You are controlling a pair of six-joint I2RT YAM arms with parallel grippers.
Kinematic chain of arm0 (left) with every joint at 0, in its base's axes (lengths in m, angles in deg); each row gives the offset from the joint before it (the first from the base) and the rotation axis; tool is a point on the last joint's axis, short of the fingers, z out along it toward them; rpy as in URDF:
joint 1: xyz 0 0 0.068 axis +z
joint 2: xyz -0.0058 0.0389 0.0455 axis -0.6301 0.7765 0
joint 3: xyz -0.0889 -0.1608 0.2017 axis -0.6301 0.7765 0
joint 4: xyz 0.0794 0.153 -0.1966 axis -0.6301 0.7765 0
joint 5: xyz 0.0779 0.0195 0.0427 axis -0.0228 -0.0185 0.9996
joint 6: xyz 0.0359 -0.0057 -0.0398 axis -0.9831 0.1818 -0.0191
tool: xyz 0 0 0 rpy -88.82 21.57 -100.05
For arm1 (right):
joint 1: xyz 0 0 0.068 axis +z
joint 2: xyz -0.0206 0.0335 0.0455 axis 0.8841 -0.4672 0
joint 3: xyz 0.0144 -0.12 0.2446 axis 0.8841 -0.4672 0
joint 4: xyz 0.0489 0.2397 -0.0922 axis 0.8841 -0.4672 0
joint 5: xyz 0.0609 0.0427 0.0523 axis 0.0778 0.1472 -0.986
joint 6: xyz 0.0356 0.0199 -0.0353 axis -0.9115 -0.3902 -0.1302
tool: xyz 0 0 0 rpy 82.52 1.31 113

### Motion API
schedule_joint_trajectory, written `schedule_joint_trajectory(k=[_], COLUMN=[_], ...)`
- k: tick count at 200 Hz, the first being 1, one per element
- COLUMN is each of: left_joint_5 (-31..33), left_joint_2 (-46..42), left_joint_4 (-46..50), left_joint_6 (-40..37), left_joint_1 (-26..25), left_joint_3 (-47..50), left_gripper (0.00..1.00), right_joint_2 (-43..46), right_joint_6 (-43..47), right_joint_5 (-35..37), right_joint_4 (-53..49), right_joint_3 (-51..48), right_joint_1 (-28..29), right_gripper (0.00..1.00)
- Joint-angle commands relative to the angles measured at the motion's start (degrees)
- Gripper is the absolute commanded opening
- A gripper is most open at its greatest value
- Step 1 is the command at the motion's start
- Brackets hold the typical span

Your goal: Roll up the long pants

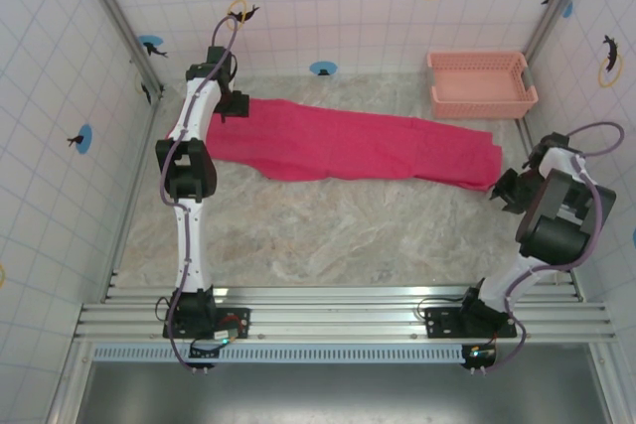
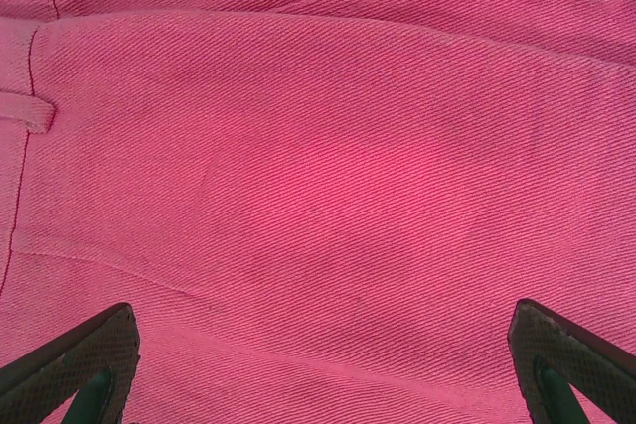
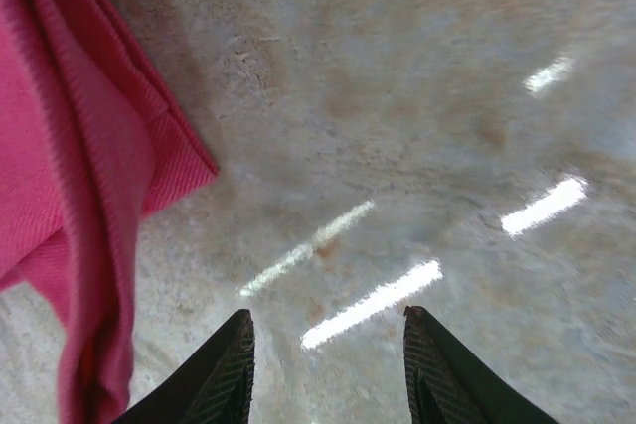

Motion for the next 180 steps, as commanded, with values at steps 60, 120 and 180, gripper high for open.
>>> schedule_joint_trajectory(k=[60, 120, 180], left_joint_5=[-0.3, -0.2, -0.3], left_joint_2=[0.4, 0.2, 0.5], left_joint_4=[3.4, 3.9, 4.0], left_joint_6=[-0.2, -0.7, -0.9], left_joint_1=[-0.5, -0.5, -0.5], left_joint_3=[-1.4, -1.2, -1.1], left_gripper=[0.98, 0.98, 0.97], right_joint_2=[-8.0, -10.1, -15.2], right_joint_6=[-4.6, -3.5, -3.2], right_joint_5=[7.1, 11.6, 12.4], right_joint_4=[4.2, 3.3, 3.2], right_joint_3=[7.3, 11.1, 17.4], right_joint_1=[7.6, 8.6, 11.2], right_gripper=[0.45, 0.45, 0.40])
